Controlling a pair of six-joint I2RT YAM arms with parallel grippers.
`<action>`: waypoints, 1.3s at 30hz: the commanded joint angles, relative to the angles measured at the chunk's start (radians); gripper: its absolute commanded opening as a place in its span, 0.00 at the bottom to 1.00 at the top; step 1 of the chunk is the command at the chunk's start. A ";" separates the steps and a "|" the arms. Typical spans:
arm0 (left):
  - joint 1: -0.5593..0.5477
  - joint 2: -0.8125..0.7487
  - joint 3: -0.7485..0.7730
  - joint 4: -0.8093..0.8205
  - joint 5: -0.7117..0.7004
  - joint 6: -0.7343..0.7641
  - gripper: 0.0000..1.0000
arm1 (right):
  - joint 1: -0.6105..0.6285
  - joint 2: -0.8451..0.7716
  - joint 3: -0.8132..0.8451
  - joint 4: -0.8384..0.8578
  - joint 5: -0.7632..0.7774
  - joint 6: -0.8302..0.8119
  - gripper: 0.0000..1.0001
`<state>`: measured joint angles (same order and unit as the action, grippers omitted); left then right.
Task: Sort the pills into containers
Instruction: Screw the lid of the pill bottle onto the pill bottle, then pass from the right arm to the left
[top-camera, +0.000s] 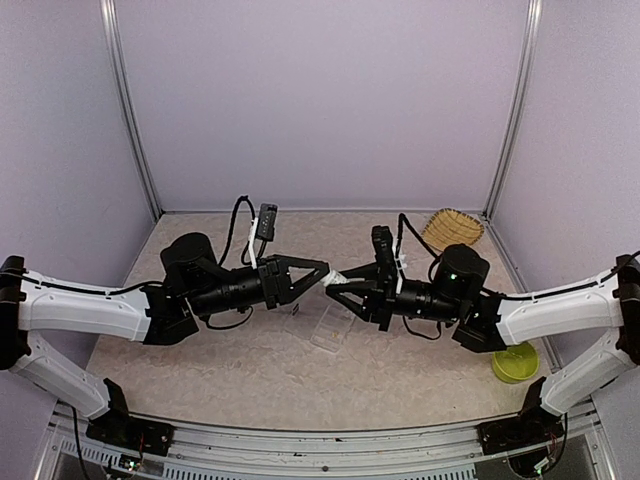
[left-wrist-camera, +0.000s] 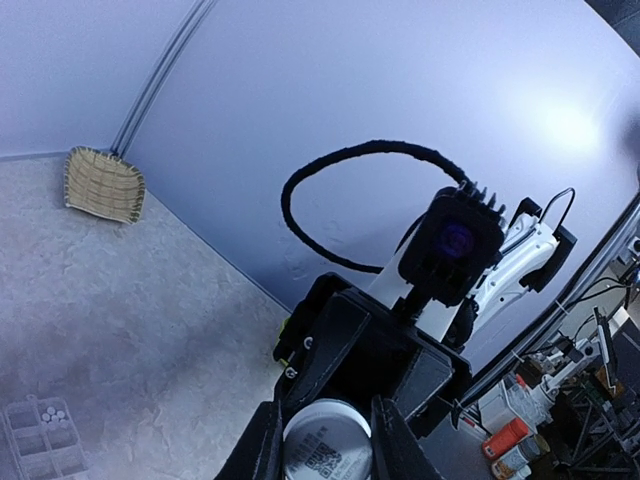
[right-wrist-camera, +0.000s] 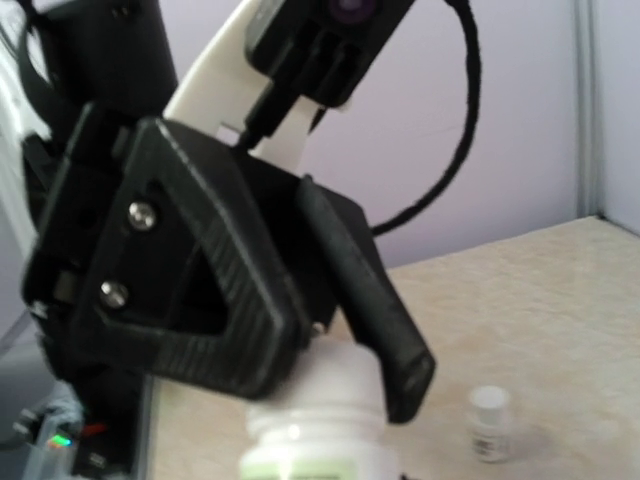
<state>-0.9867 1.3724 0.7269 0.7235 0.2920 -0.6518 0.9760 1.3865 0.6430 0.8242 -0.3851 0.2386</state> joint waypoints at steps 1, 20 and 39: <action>-0.012 -0.018 -0.013 0.108 0.121 0.030 0.14 | -0.013 0.035 0.000 0.139 -0.138 0.191 0.12; -0.012 -0.056 -0.033 0.143 0.188 0.055 0.10 | -0.060 0.178 0.012 0.490 -0.342 0.646 0.16; -0.009 -0.082 -0.049 0.042 0.053 0.088 0.32 | -0.061 0.159 0.027 0.367 -0.298 0.594 0.23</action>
<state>-0.9901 1.3155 0.6849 0.7647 0.3576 -0.5900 0.9195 1.5650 0.6544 1.2129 -0.6952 0.8352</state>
